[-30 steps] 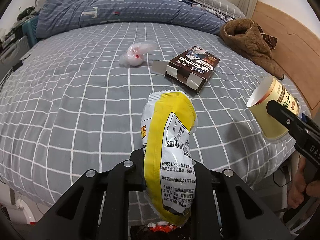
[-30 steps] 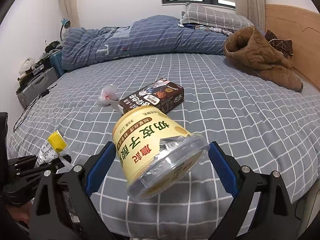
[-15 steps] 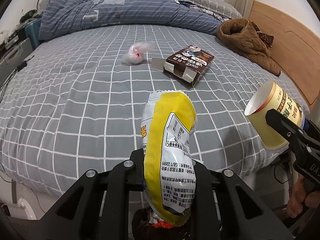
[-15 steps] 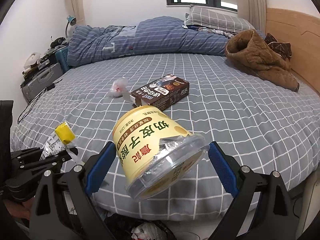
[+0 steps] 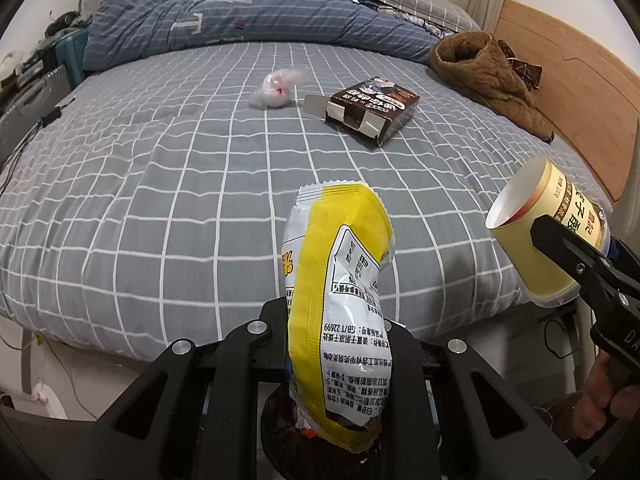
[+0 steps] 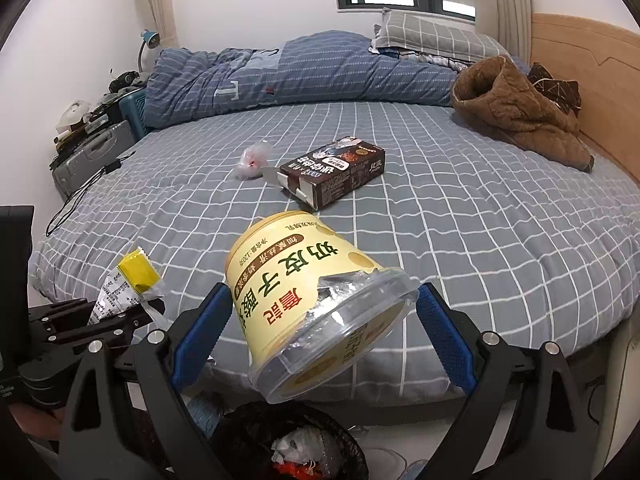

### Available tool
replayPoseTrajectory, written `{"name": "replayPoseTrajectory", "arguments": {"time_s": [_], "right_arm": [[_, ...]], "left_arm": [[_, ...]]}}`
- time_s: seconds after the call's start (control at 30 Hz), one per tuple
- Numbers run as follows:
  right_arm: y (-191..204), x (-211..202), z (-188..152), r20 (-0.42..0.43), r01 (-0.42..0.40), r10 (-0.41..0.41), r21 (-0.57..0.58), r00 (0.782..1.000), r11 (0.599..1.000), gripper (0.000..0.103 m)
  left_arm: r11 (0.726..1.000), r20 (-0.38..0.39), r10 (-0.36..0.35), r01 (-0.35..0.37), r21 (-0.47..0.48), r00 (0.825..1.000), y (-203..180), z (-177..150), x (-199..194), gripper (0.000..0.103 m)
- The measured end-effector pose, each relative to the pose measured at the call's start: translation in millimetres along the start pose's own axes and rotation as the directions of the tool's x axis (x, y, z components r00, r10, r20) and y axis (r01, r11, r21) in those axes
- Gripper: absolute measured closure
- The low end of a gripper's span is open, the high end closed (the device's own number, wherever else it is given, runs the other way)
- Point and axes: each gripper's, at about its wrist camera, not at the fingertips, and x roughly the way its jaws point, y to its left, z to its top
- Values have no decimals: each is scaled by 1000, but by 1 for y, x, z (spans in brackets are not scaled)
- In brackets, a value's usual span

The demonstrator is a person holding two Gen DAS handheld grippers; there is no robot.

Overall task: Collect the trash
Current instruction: 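Carry the yellow packet and yellow cup over the trash bin with both tools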

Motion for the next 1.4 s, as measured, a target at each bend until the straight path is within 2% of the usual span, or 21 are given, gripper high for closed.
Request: {"name": "replayPoseTrajectory", "arguments": {"time_s": [0.97, 1.4], "right_arm": [[20, -39, -54, -57, -22, 23, 15, 998, 1000, 14], [22, -56, -77, -76, -6, 8, 16, 997, 1000, 14]], "left_arm": [[999, -19, 3, -3, -33, 1000, 6, -55, -34, 87], [999, -38, 3, -4, -36, 999, 4, -80, -52, 87]]}}
